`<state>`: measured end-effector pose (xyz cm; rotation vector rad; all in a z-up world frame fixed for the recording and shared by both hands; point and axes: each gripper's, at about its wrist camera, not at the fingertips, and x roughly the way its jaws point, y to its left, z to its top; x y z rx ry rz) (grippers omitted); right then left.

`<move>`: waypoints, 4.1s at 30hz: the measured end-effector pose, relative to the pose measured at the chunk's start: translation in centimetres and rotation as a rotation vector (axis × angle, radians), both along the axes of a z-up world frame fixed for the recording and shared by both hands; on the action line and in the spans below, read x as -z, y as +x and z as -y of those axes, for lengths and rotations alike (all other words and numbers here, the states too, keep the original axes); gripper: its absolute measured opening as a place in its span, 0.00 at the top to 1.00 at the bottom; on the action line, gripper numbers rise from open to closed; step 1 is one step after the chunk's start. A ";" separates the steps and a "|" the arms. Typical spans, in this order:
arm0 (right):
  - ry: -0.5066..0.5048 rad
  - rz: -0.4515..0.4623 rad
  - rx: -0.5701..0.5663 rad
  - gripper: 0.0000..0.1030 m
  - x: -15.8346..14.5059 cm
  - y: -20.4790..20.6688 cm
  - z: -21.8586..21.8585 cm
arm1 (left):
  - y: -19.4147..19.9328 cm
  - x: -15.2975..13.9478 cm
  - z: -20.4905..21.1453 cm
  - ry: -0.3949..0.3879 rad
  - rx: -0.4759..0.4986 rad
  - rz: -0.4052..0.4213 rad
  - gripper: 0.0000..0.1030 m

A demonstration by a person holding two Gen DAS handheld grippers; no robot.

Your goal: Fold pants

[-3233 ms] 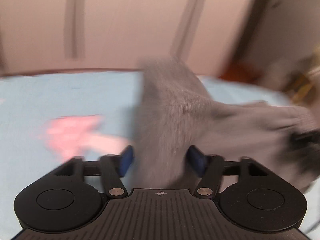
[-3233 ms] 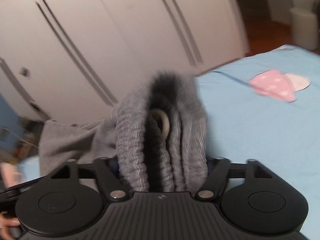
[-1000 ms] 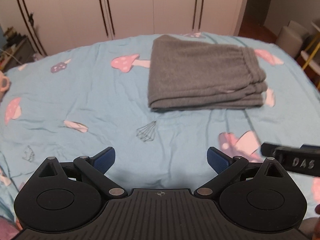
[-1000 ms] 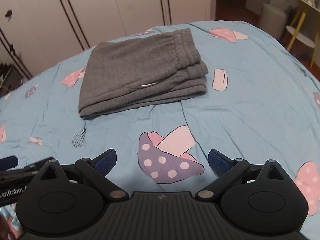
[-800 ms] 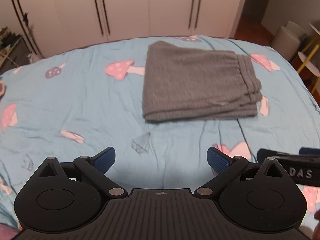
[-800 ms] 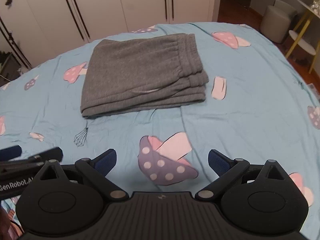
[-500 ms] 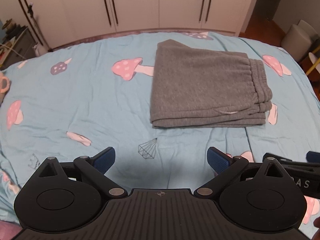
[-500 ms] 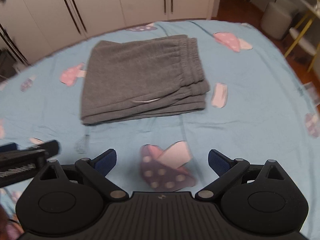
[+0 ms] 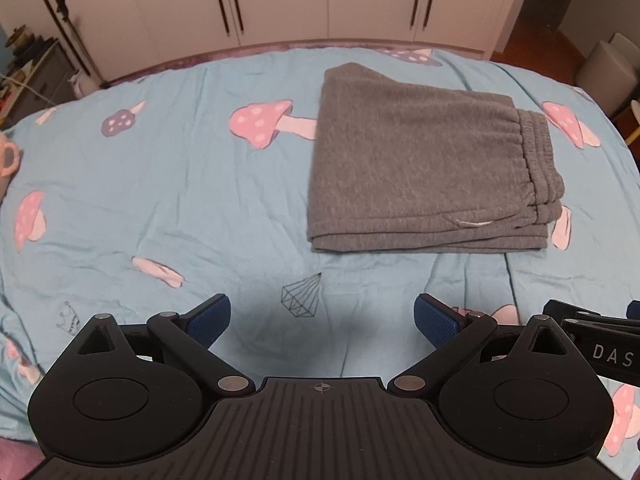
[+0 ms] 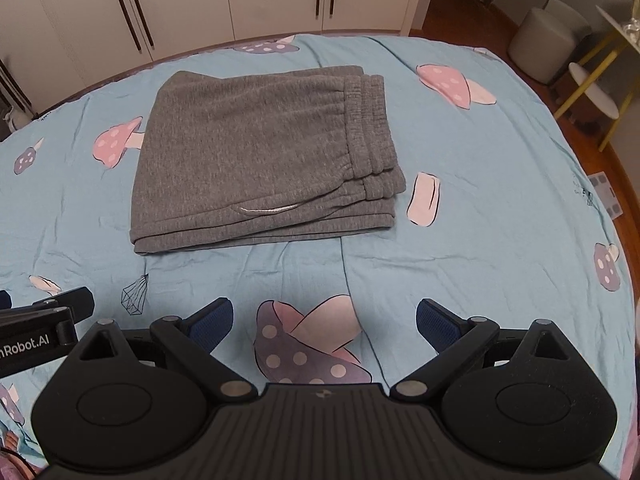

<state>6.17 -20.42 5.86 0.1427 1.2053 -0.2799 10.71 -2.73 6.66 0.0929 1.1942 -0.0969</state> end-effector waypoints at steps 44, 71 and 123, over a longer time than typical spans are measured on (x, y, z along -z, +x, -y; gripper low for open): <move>0.016 -0.006 -0.007 0.05 0.5 0.2 0.7 | 0.6 1.2 0.9 0.025 0.006 -0.030 0.02; 0.010 -0.002 -0.017 0.05 0.3 0.0 0.8 | 0.6 1.3 0.8 0.026 0.003 -0.029 0.02; 0.010 -0.002 -0.018 0.05 0.3 0.1 0.7 | 0.7 1.8 1.0 0.032 0.000 -0.033 0.02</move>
